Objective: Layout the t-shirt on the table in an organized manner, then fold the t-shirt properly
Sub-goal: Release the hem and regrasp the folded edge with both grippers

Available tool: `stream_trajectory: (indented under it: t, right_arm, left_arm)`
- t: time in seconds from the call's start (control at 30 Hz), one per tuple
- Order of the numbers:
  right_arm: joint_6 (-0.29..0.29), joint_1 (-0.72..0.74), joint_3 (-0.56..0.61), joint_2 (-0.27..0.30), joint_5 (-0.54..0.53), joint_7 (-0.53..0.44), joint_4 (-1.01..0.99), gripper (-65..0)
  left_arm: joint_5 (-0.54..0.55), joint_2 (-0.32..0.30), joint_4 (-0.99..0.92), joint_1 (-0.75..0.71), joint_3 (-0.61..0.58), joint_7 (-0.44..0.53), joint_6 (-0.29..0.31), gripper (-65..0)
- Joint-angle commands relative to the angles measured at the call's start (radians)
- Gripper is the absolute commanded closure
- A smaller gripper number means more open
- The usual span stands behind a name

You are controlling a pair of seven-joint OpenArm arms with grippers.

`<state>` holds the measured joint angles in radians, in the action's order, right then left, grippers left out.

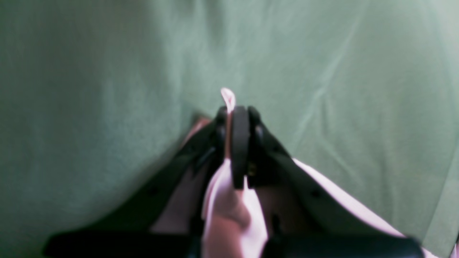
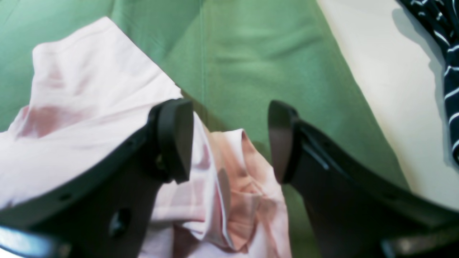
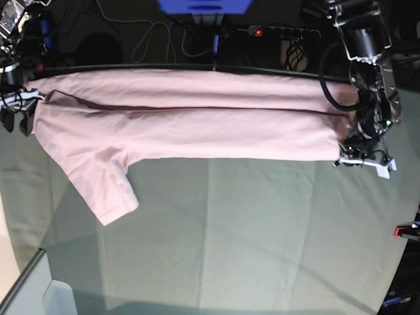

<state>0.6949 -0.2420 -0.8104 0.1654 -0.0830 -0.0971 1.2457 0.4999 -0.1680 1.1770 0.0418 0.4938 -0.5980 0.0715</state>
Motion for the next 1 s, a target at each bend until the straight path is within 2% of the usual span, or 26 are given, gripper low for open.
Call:
stream_trajectory:
  t: [0.0,0.27,0.37,0.47,0.63,0.73,0.8,0.97]
  right_arm:
    - [0.003,0.000,-0.005,0.018,-0.016,-0.029,0.016,-33.6]
    - [0.003,0.002,-0.005,0.015,-0.016,-0.029,0.018,-33.6]
    - [0.003,0.005,-0.005,0.018,-0.016,-0.029,0.024,-33.7]
    - [0.003,0.060,-0.004,0.020,-0.014,-0.028,0.015,-34.0]
    - [0.003,0.197,-0.004,0.038,0.096,0.129,-0.004,-34.4]
    - [0.003,0.270,0.000,0.033,0.183,0.224,-0.005,-37.6]
    - [0.003,0.306,0.042,0.032,0.228,0.244,-0.005,-39.7]
    - [0.003,0.309,0.182,0.035,0.237,0.248,-0.011,-40.6]
  left_arm:
    - [0.006,-0.012,0.037,0.007,0.003,0.019,0.003,-0.5]
    - [0.006,-0.009,0.146,-0.033,-0.002,0.017,0.001,0.0]
    - [0.001,0.009,0.171,-0.043,0.001,0.017,0.001,0.0]
    - [0.004,0.009,0.174,-0.052,0.001,0.017,0.003,0.0]
    - [0.004,0.009,0.174,-0.052,-0.001,0.017,0.003,0.0]
    - [0.004,0.009,0.174,-0.053,0.001,0.017,0.003,0.0]
    - [0.003,0.009,0.174,-0.053,0.001,0.017,0.003,0.0]
    - [0.000,0.009,0.174,-0.053,0.001,0.017,0.003,0.0]
